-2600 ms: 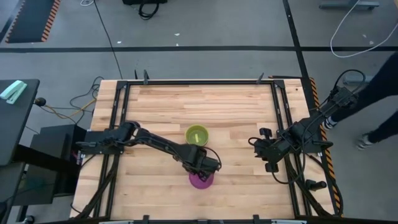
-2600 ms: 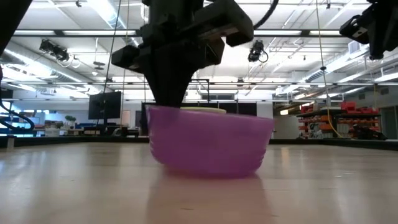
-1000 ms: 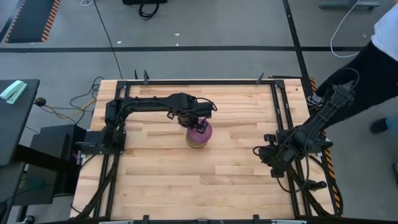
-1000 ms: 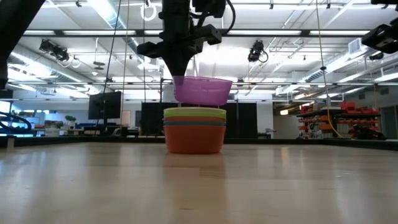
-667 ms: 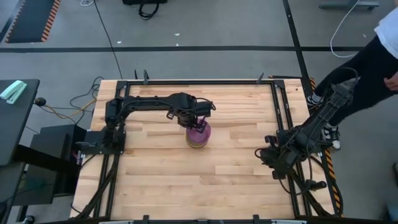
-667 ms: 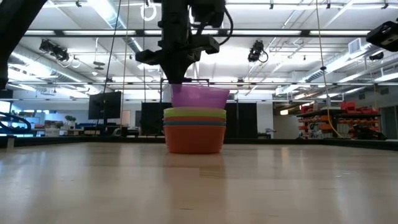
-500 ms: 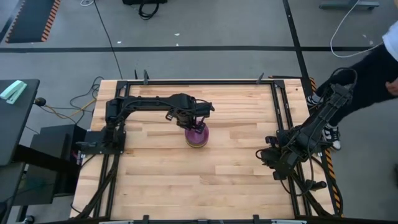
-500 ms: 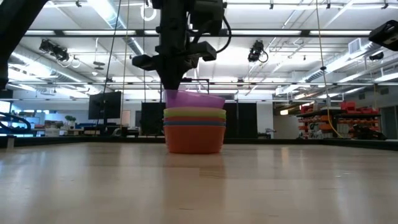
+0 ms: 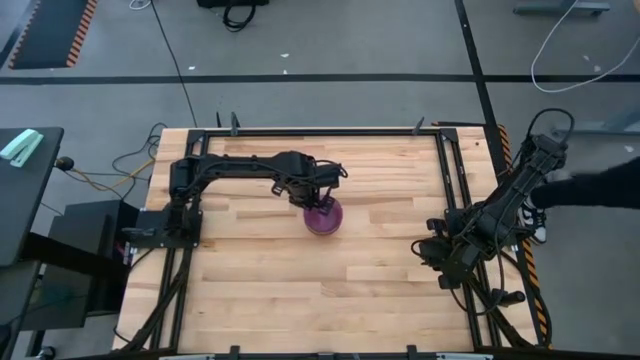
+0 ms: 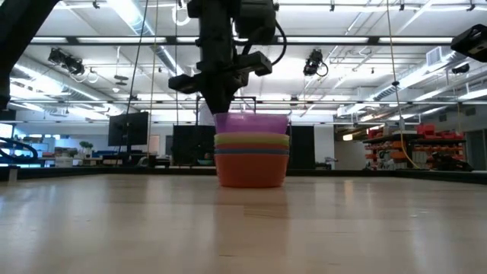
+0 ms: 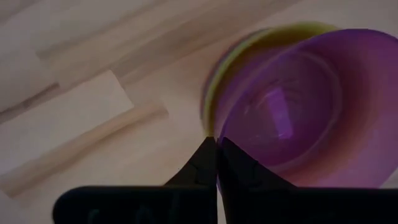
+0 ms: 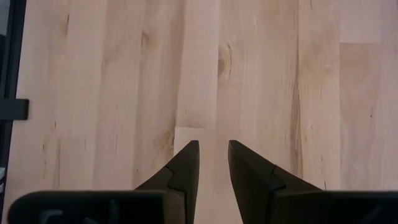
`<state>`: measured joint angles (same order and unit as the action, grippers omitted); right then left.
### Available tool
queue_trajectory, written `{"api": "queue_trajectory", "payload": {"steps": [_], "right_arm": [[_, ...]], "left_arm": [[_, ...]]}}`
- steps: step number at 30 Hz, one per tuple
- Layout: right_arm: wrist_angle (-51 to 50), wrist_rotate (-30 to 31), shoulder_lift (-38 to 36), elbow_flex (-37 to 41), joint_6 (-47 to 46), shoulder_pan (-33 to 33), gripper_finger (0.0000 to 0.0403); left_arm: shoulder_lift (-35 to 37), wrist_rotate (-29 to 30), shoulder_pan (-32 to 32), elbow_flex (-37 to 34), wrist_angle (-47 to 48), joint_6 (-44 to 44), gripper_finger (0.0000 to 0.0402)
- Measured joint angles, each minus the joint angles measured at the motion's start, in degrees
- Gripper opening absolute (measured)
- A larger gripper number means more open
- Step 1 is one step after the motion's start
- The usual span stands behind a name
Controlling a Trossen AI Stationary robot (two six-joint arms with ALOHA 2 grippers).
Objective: Nest bowls inside each other
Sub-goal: Stack the purple bowl on top of the green bowl
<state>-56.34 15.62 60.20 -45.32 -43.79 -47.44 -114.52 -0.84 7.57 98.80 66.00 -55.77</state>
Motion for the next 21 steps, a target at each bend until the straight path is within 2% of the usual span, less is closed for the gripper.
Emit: {"api": "queue_trajectory", "payload": {"steps": [6,15,21], "right_arm": [[0.0,0.0,0.0,0.0,0.0,0.0,0.0094],[0.4,0.1,0.0,0.0,0.3,0.0,0.0094],[0.4,0.1,0.0,0.0,0.3,0.0,0.0094]], "left_arm": [[-0.1,-3.0,0.4,-4.9,-4.0,-0.1,0.0007],[0.0,-3.6,0.5,-5.3,-5.8,1.1,0.0009],[0.0,-3.9,0.2,-5.3,-7.4,2.4,0.0055]]}}
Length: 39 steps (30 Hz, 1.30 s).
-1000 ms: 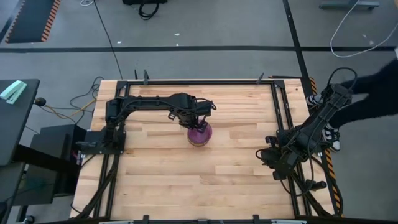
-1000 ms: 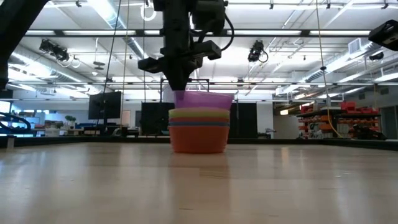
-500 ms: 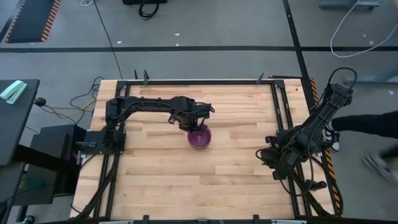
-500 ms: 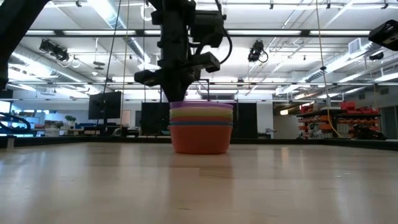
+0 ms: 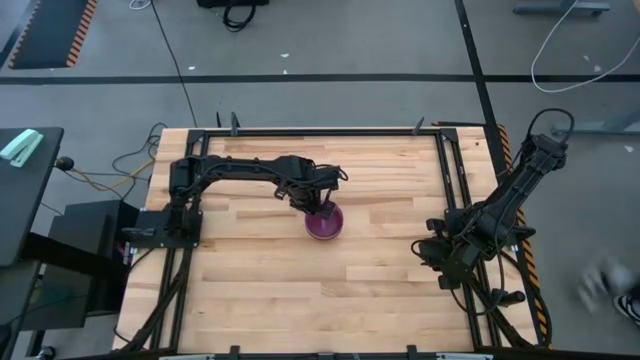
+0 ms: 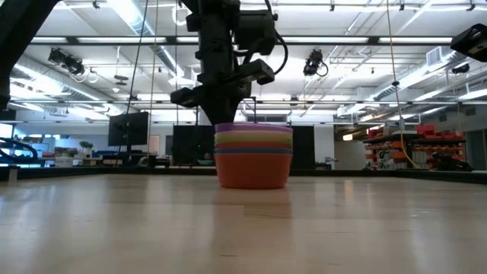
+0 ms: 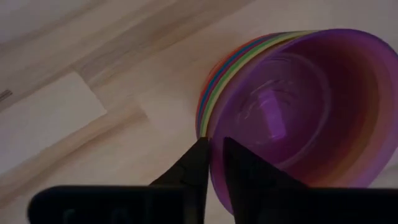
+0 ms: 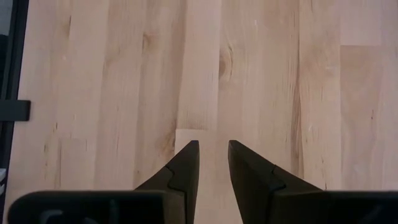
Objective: Nest bowls inside each other
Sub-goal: Stack the purple bowl on top of the green bowl, then return to Home Position
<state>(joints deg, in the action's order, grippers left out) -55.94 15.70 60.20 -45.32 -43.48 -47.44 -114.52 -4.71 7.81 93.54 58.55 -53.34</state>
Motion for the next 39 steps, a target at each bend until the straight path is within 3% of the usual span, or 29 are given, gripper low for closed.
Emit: {"api": "queue_trajectory", "payload": {"steps": [9,21,30,34,39], "right_arm": [[0.0,0.5,0.0,0.0,0.0,0.0,0.0094],[0.1,0.6,0.0,0.0,0.5,0.0,0.0094],[5.6,1.3,-2.8,0.0,7.4,-0.6,0.0094],[9.1,2.9,-7.8,0.0,10.0,-2.7,0.0094],[12.1,8.8,-16.1,0.0,12.0,-6.8,0.0094]], "left_arm": [[1.5,-0.1,-0.1,0.0,-1.9,-0.3,0.0077],[6.2,4.3,-2.4,0.3,-4.3,3.5,0.0066],[11.6,16.4,-8.4,0.2,-8.1,11.2,0.0066],[13.8,24.6,-12.2,0.3,-11.6,16.8,0.0062],[16.4,30.7,-16.3,0.2,-17.4,22.8,0.0051]]}}
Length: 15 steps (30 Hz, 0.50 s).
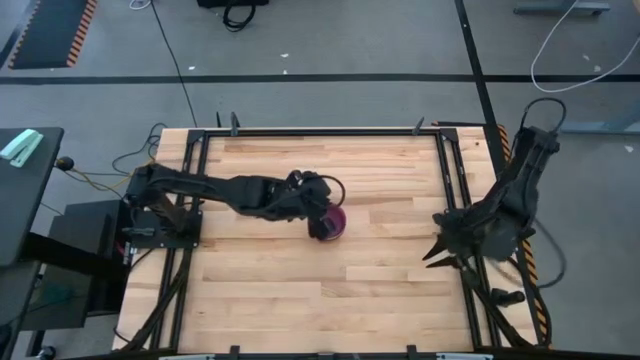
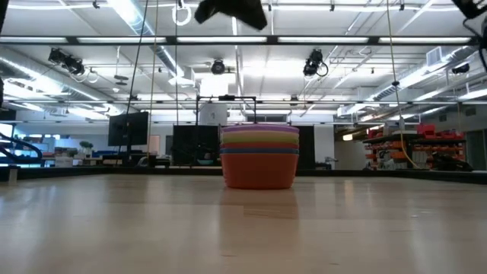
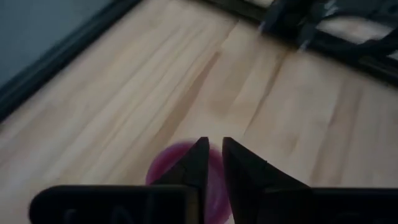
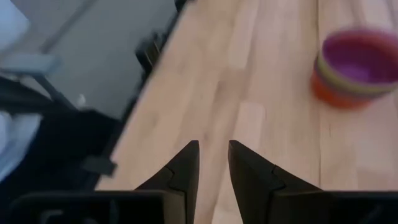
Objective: Nest bowls inside each other
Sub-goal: Return to Home Position
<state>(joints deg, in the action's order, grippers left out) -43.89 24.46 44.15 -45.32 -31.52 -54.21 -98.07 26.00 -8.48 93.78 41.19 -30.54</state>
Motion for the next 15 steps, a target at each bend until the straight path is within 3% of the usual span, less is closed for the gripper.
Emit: {"api": "queue_trajectory", "payload": {"steps": [5,15], "right_arm": [[3.6,4.2,-6.8,0.0,3.4,-4.3,0.0094],[10.7,4.3,-12.9,0.0,12.7,-8.8,0.0094]], "left_arm": [[0.8,1.5,-2.7,0.0,-7.6,7.6,0.0038],[1.2,1.8,-3.2,0.0,-19.1,19.0,0.0012]]}}
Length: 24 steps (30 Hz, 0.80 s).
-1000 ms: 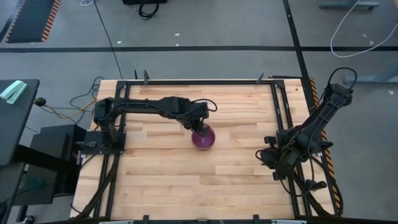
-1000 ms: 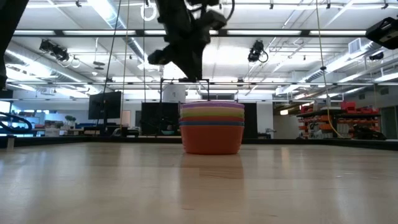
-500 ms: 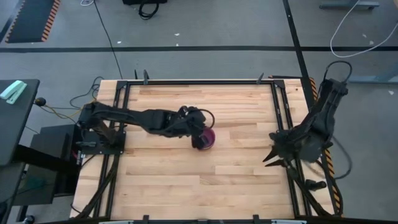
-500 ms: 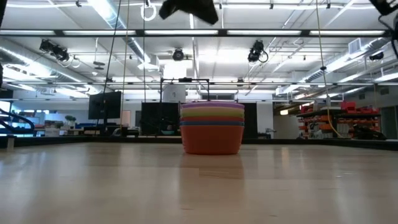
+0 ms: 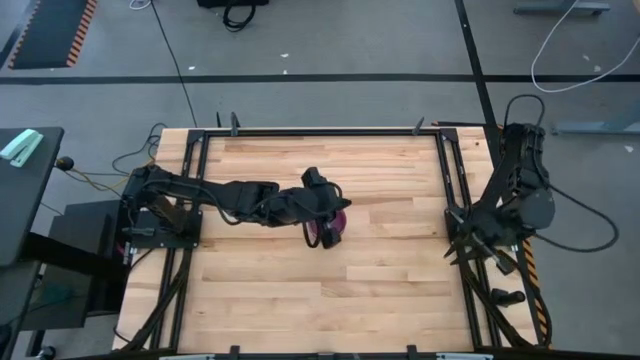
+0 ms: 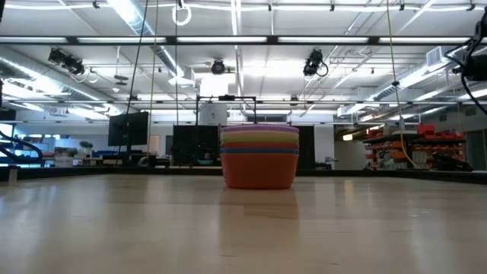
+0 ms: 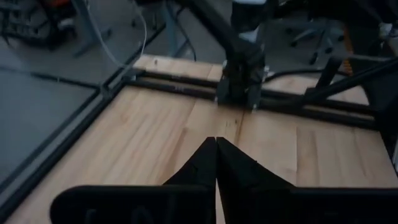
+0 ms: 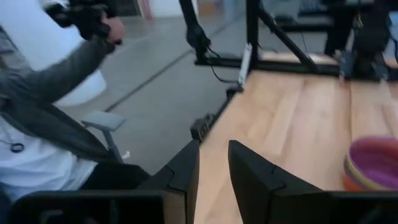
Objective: Nest bowls inside each other
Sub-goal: Return to Home Position
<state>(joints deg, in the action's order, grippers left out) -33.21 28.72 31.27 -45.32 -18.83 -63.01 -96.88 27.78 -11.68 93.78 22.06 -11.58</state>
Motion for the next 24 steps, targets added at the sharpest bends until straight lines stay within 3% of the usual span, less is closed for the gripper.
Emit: {"api": "queue_trajectory", "payload": {"steps": [17,24], "right_arm": [[14.8,-5.7,-8.0,0.0,18.2,-8.0,0.0094],[15.8,-5.7,-12.2,0.0,24.2,-9.5,0.0094]], "left_arm": [[3.8,-1.0,-0.5,0.0,-10.1,12.4,0.0009],[5.3,-2.1,1.0,0.0,-10.5,14.1,0.0019]]}}
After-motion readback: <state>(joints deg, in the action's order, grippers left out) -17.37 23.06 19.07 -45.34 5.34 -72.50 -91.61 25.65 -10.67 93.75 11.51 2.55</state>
